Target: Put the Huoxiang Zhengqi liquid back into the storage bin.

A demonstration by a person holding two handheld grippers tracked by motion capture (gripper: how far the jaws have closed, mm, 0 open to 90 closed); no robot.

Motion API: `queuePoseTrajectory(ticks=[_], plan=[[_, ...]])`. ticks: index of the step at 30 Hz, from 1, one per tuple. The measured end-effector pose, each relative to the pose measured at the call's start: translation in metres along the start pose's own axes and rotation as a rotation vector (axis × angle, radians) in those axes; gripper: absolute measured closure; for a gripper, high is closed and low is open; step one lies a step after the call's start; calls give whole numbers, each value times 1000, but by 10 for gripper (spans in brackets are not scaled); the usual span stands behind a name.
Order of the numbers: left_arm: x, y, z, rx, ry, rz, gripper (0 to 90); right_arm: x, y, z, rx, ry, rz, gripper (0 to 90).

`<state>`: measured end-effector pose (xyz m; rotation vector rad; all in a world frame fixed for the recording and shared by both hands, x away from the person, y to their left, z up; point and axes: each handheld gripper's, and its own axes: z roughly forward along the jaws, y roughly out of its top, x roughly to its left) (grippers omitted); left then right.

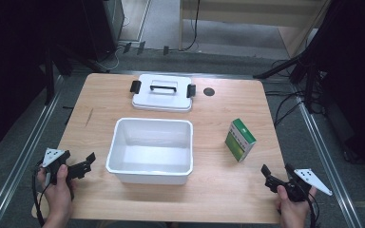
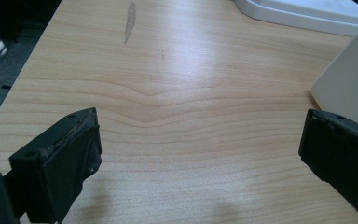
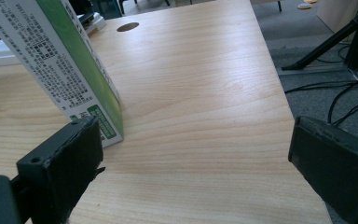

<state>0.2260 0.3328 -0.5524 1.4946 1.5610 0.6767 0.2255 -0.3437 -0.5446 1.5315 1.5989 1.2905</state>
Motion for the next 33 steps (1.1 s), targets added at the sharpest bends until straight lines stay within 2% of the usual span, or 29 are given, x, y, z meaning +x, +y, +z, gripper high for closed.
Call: queuePoseTrajectory(ticks=[8,10,12,14,15,18,19,22,25,26,27,28,29,30,33], plan=[[0,0,0,-5,1,0,0,1,2,-2,1,-5,-21,68],[0,0,0,-3,1,2,0,3,3,-3,22,-40,-26,114],[0,0,0,-2,1,0,0,7,5,-3,50,-95,-69,132],[0,0,-1,-4,-3,2,0,12,8,-4,68,-119,-120,133],[0,0,-1,-4,-4,3,0,14,10,-6,70,-106,-139,132],[0,0,-1,-5,-6,2,0,17,16,-7,76,-85,-142,132],[0,0,-1,-6,-7,0,0,21,22,-8,108,-76,-151,133],[1,0,-1,-6,-9,-3,0,24,29,-7,211,-91,-171,134],[0,-1,-1,-10,-13,-4,0,27,36,-5,314,-78,-199,134],[0,-1,-1,-10,-13,-4,0,27,36,-5,314,-78,-199,134],[1,-1,-1,-8,-14,-7,0,30,43,-4,404,-98,-223,135],[1,-1,-1,-8,-14,-7,0,33,46,-4,427,-106,-242,135],[1,-1,-1,-8,-16,-8,0,33,46,-4,427,-106,-242,135],[2,-1,-2,-11,-20,-15,0,39,54,-4,515,-103,-266,134],[2,-1,-2,-9,-19,-16,0,48,64,-1,666,-60,-320,134]])
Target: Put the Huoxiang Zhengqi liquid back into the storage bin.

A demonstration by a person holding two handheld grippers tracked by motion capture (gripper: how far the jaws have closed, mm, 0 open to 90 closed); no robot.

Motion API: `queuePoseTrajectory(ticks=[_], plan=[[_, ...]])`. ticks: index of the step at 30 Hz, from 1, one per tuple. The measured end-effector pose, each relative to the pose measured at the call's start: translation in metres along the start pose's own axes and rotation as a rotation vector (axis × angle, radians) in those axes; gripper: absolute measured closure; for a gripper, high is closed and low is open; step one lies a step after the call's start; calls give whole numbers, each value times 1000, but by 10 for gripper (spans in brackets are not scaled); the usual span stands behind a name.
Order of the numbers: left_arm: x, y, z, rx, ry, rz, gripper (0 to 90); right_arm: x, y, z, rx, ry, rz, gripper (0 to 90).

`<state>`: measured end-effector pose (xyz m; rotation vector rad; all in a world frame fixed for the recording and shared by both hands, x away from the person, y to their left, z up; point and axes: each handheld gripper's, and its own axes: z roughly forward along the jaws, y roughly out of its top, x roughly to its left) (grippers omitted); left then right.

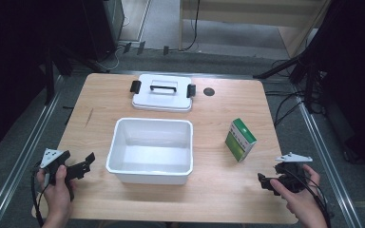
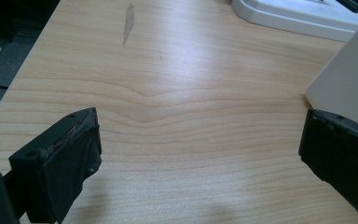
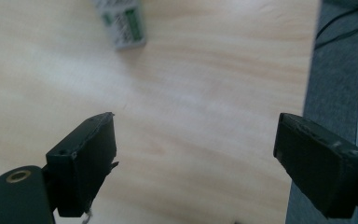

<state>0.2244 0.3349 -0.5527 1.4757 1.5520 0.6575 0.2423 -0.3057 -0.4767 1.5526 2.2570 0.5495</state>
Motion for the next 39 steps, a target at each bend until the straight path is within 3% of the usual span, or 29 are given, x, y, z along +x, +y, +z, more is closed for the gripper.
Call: queuePoseTrajectory(ticks=[4,7,12,26,31,39], plan=[[-1,0,0,4,6,10,0,7,14,-3,188,22,-111,132],[-1,0,0,2,8,4,0,5,28,-5,271,17,-131,135],[-1,0,0,2,9,10,0,2,47,-13,359,25,-135,134],[-1,0,0,4,7,12,0,15,90,-27,389,51,-190,135],[-1,0,0,4,6,10,0,17,100,-27,394,80,-194,136],[-1,0,1,5,5,10,0,22,117,-24,414,78,-190,144]])
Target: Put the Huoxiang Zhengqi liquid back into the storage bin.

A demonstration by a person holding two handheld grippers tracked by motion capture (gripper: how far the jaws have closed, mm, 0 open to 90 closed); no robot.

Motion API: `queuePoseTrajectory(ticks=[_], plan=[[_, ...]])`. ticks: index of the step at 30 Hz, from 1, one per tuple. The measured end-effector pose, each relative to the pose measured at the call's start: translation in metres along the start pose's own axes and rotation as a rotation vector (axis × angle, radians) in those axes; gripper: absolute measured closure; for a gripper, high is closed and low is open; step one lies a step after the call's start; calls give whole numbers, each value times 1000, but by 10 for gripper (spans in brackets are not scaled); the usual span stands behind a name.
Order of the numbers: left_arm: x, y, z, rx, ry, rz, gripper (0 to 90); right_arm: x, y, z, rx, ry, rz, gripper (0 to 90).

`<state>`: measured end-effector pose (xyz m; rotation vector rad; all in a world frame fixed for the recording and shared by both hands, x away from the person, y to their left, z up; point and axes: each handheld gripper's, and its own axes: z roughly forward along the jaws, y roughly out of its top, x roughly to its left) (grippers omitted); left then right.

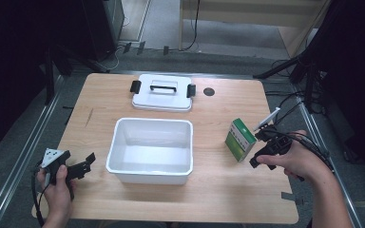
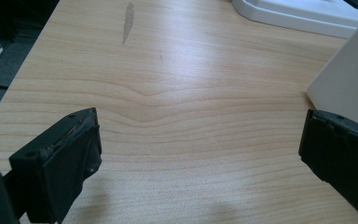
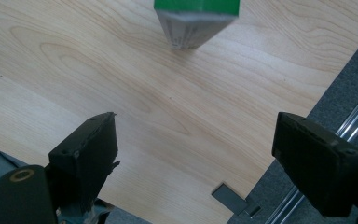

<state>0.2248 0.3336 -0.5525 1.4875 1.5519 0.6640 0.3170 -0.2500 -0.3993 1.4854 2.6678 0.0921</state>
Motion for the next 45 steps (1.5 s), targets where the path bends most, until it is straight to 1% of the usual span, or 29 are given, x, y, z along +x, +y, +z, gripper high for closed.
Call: queuePoseTrajectory(ticks=[4,5,8,10,13,14,19,23,25,26,27,29,32,33,34,36,38,41,44,45], plan=[[0,0,0,-1,-1,1,0,2,6,0,1,-1,3,157],[0,0,0,0,-1,1,0,3,11,0,-5,-11,-3,176],[0,0,0,0,-1,0,0,3,15,-1,-8,-17,3,186],[0,0,0,2,-2,-1,0,3,21,-5,-11,-10,10,232],[0,0,0,3,-3,-1,0,3,27,-7,-11,3,5,245],[0,0,0,2,-3,-2,0,3,29,-8,-9,9,11,249],[1,0,0,3,-4,-1,0,4,36,-10,-20,13,4,267],[1,0,0,3,-5,-3,0,6,45,-11,-20,8,4,278],[1,0,0,3,-6,-5,0,6,49,-12,-29,-4,4,278],[1,0,0,3,-6,-5,0,6,50,-12,-28,-9,9,285],[1,0,0,3,-6,-5,0,6,52,-12,-31,-13,2,300],[1,0,0,3,-6,-5,0,6,55,-12,-29,-10,6,311],[1,0,1,-2,-9,-4,0,6,61,-10,-30,-11,-23,356],[1,0,1,-2,-9,-4,0,6,61,-10,-30,-11,-23,356],[0,0,1,-1,-9,-4,0,7,65,-8,-35,-13,-64,378],[1,0,0,0,-10,-2,0,8,68,-6,-19,-21,-77,389],[1,0,0,-1,-10,-3,0,6,72,-4,-4,-22,-51,390],[1,0,1,0,-10,-3,0,2,79,-2,4,-8,-19,412],[1,0,1,-1,-11,-5,0,-1,83,-4,-9,-25,8,417],[1,0,1,-1,-11,-5,0,-2,84,-5,-17,-20,23,418]])
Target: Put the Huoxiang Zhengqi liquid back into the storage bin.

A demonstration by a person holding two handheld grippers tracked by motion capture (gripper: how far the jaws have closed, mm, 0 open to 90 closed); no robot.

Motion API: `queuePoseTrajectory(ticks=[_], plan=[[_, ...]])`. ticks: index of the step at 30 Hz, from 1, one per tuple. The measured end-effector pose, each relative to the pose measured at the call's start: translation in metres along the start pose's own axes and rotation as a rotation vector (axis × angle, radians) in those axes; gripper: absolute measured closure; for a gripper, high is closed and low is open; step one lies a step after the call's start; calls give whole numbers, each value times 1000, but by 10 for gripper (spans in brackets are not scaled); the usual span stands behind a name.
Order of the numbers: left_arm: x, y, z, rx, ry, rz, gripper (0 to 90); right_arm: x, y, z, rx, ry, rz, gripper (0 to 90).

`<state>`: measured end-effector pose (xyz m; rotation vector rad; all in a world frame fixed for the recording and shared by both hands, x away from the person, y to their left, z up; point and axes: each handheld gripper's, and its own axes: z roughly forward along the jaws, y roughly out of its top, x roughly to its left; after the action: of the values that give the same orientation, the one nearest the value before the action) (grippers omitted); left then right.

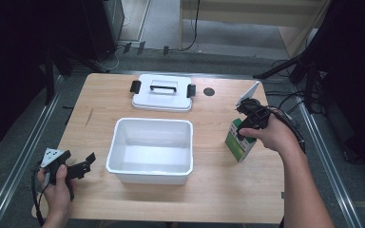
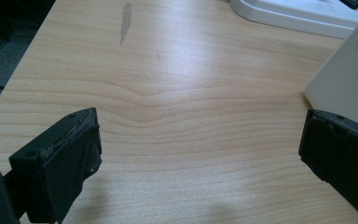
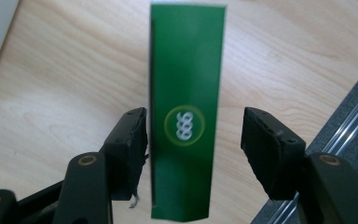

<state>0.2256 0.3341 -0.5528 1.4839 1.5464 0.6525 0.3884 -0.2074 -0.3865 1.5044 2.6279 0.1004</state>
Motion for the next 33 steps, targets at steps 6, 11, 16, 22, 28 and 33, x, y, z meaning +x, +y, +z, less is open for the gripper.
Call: queuePoseTrajectory(ticks=[6,11,16,22,28,33], plan=[[0,0,0,-6,-3,4,3,0,3,-1,-9,19,23,471],[0,0,0,-5,-6,4,3,3,6,1,-2,41,16,526],[0,0,0,-6,-6,3,3,6,8,6,28,44,14,546],[0,0,0,-7,-7,1,3,8,9,8,34,37,-1,632],[0,0,0,-6,-7,2,3,11,4,6,11,29,-90,646],[0,0,0,-4,-6,4,4,17,0,0,-18,34,-202,647]])
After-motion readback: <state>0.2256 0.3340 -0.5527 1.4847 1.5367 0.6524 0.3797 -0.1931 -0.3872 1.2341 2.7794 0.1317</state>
